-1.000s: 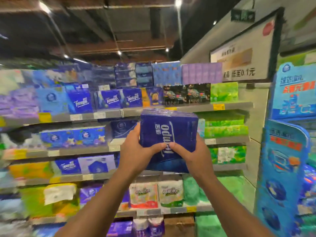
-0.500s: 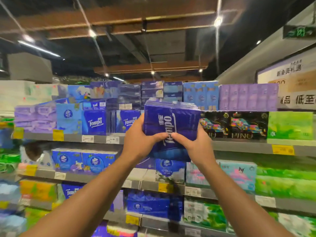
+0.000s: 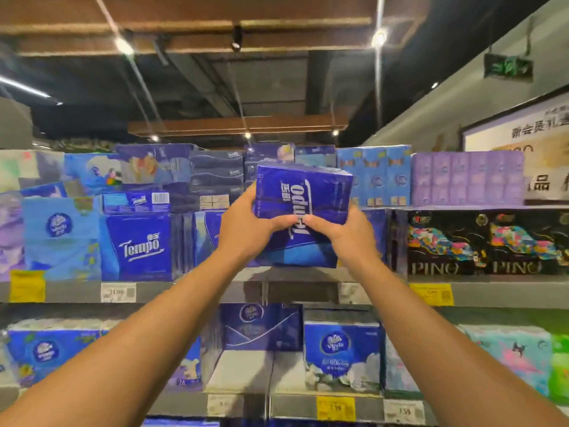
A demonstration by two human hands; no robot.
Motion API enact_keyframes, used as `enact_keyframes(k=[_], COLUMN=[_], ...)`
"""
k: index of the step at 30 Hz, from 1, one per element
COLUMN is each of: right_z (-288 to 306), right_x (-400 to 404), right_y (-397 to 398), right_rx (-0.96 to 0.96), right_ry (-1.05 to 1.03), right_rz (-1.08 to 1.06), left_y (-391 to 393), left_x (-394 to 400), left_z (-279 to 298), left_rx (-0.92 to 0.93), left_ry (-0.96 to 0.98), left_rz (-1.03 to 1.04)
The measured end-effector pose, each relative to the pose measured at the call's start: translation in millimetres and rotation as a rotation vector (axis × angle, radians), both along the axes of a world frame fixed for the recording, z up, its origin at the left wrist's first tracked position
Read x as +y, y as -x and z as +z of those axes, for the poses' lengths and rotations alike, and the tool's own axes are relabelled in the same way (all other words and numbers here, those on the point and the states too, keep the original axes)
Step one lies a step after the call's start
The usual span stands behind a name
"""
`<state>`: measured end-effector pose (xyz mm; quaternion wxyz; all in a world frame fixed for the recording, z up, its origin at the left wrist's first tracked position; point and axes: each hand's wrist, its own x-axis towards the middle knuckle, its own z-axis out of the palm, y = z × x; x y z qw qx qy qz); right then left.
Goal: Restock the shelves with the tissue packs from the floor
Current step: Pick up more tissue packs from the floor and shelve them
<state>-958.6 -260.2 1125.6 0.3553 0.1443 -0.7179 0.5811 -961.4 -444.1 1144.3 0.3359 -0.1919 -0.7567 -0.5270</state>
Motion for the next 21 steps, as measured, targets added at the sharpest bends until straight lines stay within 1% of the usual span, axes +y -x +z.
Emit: enact_keyframes(k=[5, 7, 9, 12, 15, 17, 19, 21], right_z=[-6, -13, -20, -29, -29, -29, -33, -37], right_x=[-9, -1, 9, 22, 30, 31, 30, 26], right_y=[46, 60, 69, 77, 78, 80, 85, 88], right_rx=[-0.058, -0.105, -0.165, -0.221, -0.21, -0.188, -0.145, -0.105], right_ry=[0.098, 0.111, 0.09, 0.009, -0.114, -0.23, -0.336, -0.362], right_rz=[-0.006, 0.015, 0.018, -0.006, -0.06, -0.165, -0.326, -0.42], left_y=[50, 65, 79, 88, 93, 93, 92, 92], left_x=[-10, -8, -4, 3, 9, 11, 14, 15], left_z=[7, 1, -9, -25, -31, -30, -30, -31], left_rx=[0.012, -0.073, -0.208, -0.351, -0.441, -0.467, -0.469, -0.47], left_ry=[0.107, 0.082, -0.008, -0.068, -0.135, -0.174, -0.181, -0.202], left_rz=[-0.073, -0.162, -0.264, -0.302, -0.316, -0.306, -0.293, -0.284])
